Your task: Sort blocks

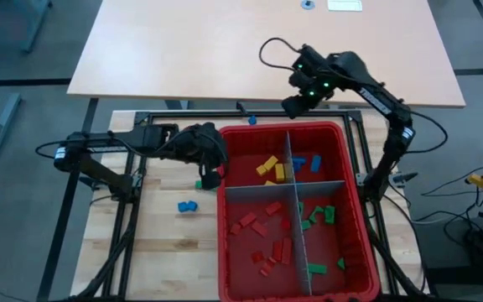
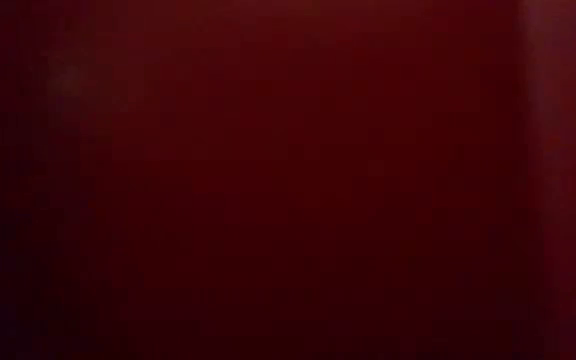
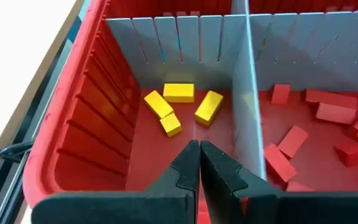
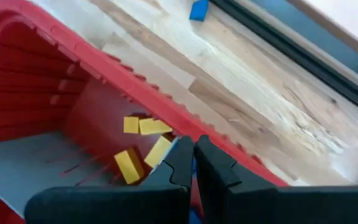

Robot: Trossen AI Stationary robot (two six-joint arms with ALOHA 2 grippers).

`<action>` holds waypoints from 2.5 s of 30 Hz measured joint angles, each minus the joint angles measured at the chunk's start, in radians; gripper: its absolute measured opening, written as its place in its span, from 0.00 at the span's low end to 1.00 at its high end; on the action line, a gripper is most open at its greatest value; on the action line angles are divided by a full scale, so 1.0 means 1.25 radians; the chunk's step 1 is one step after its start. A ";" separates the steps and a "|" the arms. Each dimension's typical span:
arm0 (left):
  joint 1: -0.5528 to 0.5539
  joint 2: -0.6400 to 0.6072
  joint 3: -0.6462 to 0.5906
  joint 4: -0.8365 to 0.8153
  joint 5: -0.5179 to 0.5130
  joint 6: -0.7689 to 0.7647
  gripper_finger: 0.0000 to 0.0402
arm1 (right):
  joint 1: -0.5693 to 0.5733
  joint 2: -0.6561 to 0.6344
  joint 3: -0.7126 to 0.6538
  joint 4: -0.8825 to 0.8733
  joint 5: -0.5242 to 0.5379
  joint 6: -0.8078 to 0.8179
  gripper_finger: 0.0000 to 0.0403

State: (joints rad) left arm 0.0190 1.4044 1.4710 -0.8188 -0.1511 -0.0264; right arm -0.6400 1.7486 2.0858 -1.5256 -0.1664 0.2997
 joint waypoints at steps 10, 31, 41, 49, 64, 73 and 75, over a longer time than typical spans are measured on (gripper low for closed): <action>0.074 0.000 -0.023 0.029 0.052 0.039 0.00 | 0.077 -0.189 -0.218 0.275 0.003 0.166 0.00; 0.159 0.045 -0.094 0.109 0.261 0.099 0.00 | 0.125 -0.561 -0.673 0.405 0.094 0.408 0.00; 0.182 0.043 -0.202 0.104 0.349 0.057 0.00 | 0.125 -0.631 -0.691 0.405 0.156 0.429 0.00; 0.177 -0.006 -0.228 -0.014 0.392 -0.002 0.00 | 0.101 -0.632 -0.692 0.404 0.178 0.393 0.00; 0.151 -0.220 -0.326 -0.206 0.439 -0.177 0.00 | -0.081 -0.547 -0.692 0.405 0.131 0.209 0.00; 0.068 -0.289 -0.347 -0.221 0.433 -0.337 0.00 | -0.114 -0.378 -0.692 0.419 0.031 0.100 0.00; 0.049 -0.297 -0.347 -0.221 0.437 -0.373 0.00 | -0.113 -0.335 -0.692 0.428 0.000 0.079 0.00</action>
State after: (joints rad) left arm 0.0806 1.0335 1.0370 -1.0949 0.3955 -0.4926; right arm -0.7816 1.3299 1.2209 -0.9904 -0.1668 0.3982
